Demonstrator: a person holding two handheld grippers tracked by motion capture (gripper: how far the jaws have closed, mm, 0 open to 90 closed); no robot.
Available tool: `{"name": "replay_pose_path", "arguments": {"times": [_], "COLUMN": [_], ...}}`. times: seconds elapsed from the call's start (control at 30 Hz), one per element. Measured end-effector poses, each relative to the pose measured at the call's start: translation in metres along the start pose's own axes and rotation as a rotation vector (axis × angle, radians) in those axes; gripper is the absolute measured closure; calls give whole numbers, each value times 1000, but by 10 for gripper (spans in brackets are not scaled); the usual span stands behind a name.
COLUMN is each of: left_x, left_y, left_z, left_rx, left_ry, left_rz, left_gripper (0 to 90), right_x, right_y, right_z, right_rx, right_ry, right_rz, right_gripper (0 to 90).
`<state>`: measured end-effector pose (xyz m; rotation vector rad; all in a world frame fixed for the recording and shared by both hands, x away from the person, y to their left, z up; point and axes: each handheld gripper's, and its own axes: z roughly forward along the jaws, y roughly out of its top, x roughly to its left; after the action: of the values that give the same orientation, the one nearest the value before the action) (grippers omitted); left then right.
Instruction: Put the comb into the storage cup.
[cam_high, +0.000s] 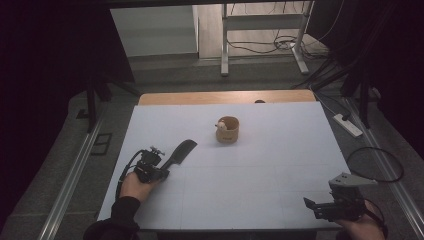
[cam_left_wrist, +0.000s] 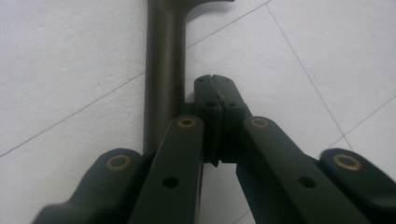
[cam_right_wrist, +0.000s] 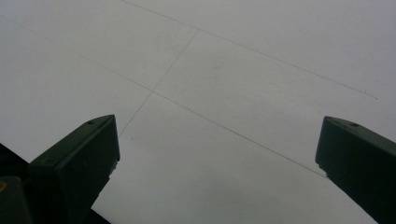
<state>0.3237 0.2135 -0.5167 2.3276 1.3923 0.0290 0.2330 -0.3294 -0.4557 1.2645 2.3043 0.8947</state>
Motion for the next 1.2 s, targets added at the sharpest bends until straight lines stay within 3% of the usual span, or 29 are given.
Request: {"name": "replay_pose_path", "arguments": {"times": [0.13,0.4,0.53,0.67,0.83,0.97,1.2], "left_x": [-2,-17,-20,-18,-7,2,12], "left_y": [1,4,4,3,-1,-3,-7], "left_z": [-1,-21,-25,-28,-37,-42,-45], "left_rx": [-16,-106,-120,-135,-195,-220,-221], "left_ry": [-27,15,43,58,83,63,50], "left_rz": [6,59,71,63,18,-27,-55], "left_gripper": [882,790,709,583,393,267,81], "right_x": [0,1,1,1,1,2,2], "right_y": [0,0,0,0,0,0,0], "right_z": [0,0,0,0,0,0,0], "right_rx": [2,0,2,2,2,2,1], "right_ry": [2,2,1,1,2,2,1], "right_rz": [0,-5,-8,-11,-12,-15,-16], "right_gripper": [0,0,0,0,0,0,0]}}
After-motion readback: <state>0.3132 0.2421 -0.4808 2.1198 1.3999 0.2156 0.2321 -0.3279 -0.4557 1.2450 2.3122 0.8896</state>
